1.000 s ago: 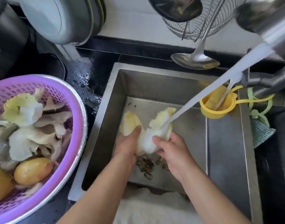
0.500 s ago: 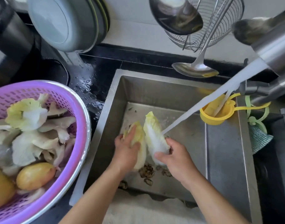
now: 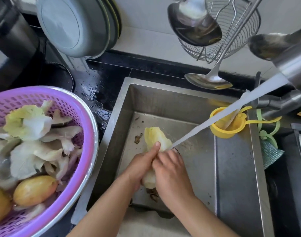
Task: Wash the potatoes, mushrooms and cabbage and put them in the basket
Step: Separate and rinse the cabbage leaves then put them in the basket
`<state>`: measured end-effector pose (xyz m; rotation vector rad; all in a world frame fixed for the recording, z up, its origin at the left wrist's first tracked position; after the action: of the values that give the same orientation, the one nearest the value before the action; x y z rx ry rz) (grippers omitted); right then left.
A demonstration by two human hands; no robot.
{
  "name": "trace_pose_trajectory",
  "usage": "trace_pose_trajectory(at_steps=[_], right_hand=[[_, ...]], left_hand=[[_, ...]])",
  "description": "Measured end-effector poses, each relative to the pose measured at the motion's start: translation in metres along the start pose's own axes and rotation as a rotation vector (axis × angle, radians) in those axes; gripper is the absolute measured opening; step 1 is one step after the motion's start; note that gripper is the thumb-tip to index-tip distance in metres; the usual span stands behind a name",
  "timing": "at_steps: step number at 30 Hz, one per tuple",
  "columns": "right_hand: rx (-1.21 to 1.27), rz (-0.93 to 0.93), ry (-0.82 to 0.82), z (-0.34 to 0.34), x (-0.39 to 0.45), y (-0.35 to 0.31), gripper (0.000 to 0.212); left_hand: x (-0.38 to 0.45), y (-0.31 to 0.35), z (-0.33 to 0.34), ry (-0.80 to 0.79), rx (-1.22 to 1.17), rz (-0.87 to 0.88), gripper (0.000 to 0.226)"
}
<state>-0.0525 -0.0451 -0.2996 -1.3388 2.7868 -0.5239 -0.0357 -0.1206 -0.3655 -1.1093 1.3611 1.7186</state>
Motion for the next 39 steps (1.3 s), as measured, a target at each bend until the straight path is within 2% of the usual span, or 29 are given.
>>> trace_pose_trajectory(at_steps=[2, 3, 6, 7, 9, 11, 13, 15, 16, 19, 21, 23, 25, 27, 28, 29, 31, 32, 34, 36, 39], right_hand=[[0.201, -0.060, -0.069, 0.005, -0.008, -0.009, 0.033], [0.333, 0.003, -0.044, 0.000, -0.013, -0.002, 0.030], [0.555, 0.431, 0.246, -0.026, -0.032, 0.060, 0.018], [0.589, 0.550, 0.252, -0.027, -0.033, 0.078, 0.019], [0.775, 0.687, 0.080, -0.006, -0.020, 0.096, 0.044], [0.992, 0.754, -0.126, 0.026, -0.007, 0.097, 0.059], [1.043, 0.772, -0.198, 0.047, 0.005, 0.102, 0.037], [1.018, 0.867, -0.109, 0.055, 0.009, 0.116, 0.020], [1.030, 0.934, -0.055, 0.057, 0.009, 0.119, 0.020], [1.152, 0.962, -0.005, 0.066, 0.010, 0.112, 0.025], [1.219, 0.944, 0.026, 0.067, 0.014, 0.105, 0.040], [1.129, 0.978, 0.079, 0.059, 0.014, 0.109, 0.043], [0.911, 0.994, 0.136, 0.044, 0.011, 0.118, 0.029], [0.540, 0.929, 0.217, 0.020, 0.005, 0.121, 0.021], [0.454, 0.880, 0.253, 0.015, 0.002, 0.113, 0.017], [0.500, 0.835, 0.263, 0.022, 0.000, 0.102, 0.017], [0.975, 0.882, 0.185, 0.052, 0.000, 0.065, 0.021], [1.222, 0.966, 0.134, 0.067, -0.002, 0.050, 0.019], [1.480, 1.143, 0.188, 0.081, -0.009, 0.046, 0.017], [1.540, 1.226, 0.236, 0.083, -0.020, 0.062, 0.014], [1.601, 1.184, 0.104, 0.082, -0.041, 0.070, 0.022]], left_hand=[[0.011, -0.002, -0.004, 0.031, 0.005, -0.025, 0.049], [0.014, -0.002, -0.006, 0.041, 0.009, -0.013, 0.042], [0.019, -0.003, -0.005, 0.019, 0.051, 0.039, 0.028], [0.020, -0.004, -0.005, 0.019, 0.092, 0.051, 0.027], [0.020, -0.005, -0.004, 0.032, 0.214, 0.075, 0.023], [0.018, -0.004, 0.002, 0.007, 0.352, 0.099, 0.022], [0.015, -0.002, 0.007, -0.003, 0.400, 0.117, 0.023], [0.015, 0.000, 0.004, 0.020, 0.342, 0.098, 0.021], [0.017, 0.000, -0.001, 0.045, 0.301, 0.083, 0.020], [0.020, 0.000, -0.009, 0.081, 0.256, 0.082, 0.024], [0.021, -0.002, -0.012, 0.088, 0.251, 0.093, 0.027], [0.020, -0.003, -0.012, 0.111, 0.281, 0.102, 0.031], [0.021, -0.004, -0.012, 0.177, 0.327, 0.135, 0.040], [0.020, -0.003, -0.019, 0.327, 0.398, 0.194, 0.044], [0.016, 0.000, -0.024, 0.450, 0.495, 0.231, 0.043], [0.008, 0.005, -0.025, 0.570, 0.652, 0.251, 0.038], [-0.008, 0.014, -0.015, 0.709, 0.970, 0.278, 0.035], [-0.013, 0.018, -0.005, 0.714, 1.057, 0.313, 0.042], [-0.021, 0.023, 0.009, 0.696, 1.126, 0.373, 0.049], [-0.021, 0.022, 0.000, 0.656, 1.043, 0.344, 0.050], [-0.010, 0.013, -0.035, 0.535, 0.686, 0.234, 0.034]])
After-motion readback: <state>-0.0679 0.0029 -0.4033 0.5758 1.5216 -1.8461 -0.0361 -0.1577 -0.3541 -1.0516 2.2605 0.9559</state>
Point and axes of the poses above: each hand's wrist, its own x-axis towards the middle knuckle, its own z-axis out of the palm, y = z × x, the point moved 9 cm from there along x, towards the middle knuckle, and after that the axes turned 13 degrees about -z, right-handed, at the moved point
